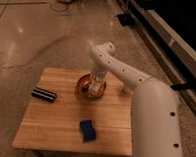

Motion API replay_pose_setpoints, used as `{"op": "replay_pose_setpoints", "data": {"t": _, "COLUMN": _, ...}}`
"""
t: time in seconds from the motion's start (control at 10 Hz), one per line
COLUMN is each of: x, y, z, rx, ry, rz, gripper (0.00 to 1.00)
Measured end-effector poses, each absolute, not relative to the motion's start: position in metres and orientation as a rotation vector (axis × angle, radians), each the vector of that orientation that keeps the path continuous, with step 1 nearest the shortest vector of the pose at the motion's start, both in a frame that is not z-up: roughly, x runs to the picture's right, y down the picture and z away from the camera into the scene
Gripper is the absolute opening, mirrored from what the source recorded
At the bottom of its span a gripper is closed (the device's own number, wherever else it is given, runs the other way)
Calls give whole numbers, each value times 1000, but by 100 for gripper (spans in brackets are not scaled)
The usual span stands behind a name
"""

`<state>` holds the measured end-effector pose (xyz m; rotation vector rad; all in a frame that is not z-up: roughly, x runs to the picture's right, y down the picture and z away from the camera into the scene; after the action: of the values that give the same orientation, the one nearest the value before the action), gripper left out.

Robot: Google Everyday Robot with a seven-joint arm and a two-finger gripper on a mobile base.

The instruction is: Place the bottle in the ceramic bowl

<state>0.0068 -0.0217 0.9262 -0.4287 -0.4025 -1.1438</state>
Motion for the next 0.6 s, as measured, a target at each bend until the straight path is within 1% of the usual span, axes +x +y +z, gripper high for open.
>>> {"op": "replay_pose_setpoints", "data": {"t": 0.1, "x": 9, "y": -31, "z": 931, "rx": -419, "ry": -391, "rz": -1124, "gripper": 52}}
{"op": "replay_pose_setpoints", "data": {"t": 0.4, "x": 5, "y": -46, "z": 930, "rx": -384, "ry": -403, "rz": -1064, "gripper": 79}}
{"op": "replay_pose_setpoints", "data": {"t": 0.6, "x": 5, "y": -46, "z": 929, "rx": -382, "ry": -405, "rz": -1061, "gripper": 80}}
